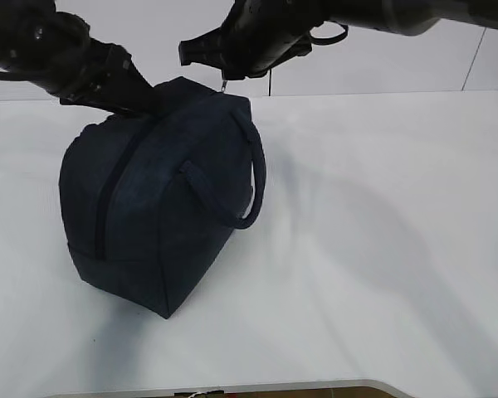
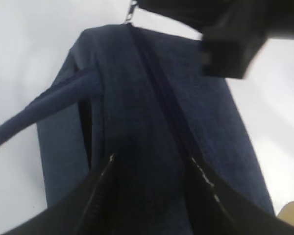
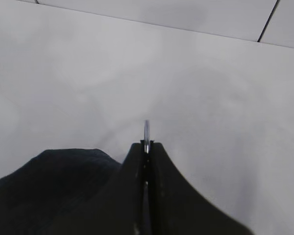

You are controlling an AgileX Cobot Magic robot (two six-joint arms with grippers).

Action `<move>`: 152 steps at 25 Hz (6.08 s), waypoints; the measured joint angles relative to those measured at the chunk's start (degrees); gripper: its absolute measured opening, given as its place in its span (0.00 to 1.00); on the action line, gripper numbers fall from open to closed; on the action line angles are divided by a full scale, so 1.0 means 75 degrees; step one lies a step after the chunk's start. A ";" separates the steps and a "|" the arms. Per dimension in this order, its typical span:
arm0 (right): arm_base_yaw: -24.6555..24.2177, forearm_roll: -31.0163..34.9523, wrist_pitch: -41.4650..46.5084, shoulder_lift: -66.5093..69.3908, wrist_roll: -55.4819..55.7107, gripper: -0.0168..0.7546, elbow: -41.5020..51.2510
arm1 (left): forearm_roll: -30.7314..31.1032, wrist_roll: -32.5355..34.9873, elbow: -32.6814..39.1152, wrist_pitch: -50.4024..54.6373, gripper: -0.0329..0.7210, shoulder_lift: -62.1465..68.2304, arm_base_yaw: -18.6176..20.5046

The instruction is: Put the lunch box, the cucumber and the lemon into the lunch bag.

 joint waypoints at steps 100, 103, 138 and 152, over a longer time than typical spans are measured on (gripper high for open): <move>-0.0766 0.2730 -0.0744 0.1237 -0.0097 0.03 -0.0072 | 0.1268 0.0744 -0.0883 0.1723 0.03 0.0637 0.0182; -0.0794 0.2928 -0.0717 0.1222 -0.0228 0.03 -0.0072 | 0.1253 0.0744 -0.0883 0.1569 0.09 0.0632 0.0182; -0.0919 0.3660 -0.0597 0.1226 -0.0900 0.03 -0.0072 | 0.0046 0.1192 -0.1305 0.0399 0.04 0.1395 0.0182; -0.0984 0.4244 -0.0620 0.1528 -0.0900 0.03 -0.0100 | 0.0141 0.1219 -0.1305 0.0399 0.04 0.1342 0.0182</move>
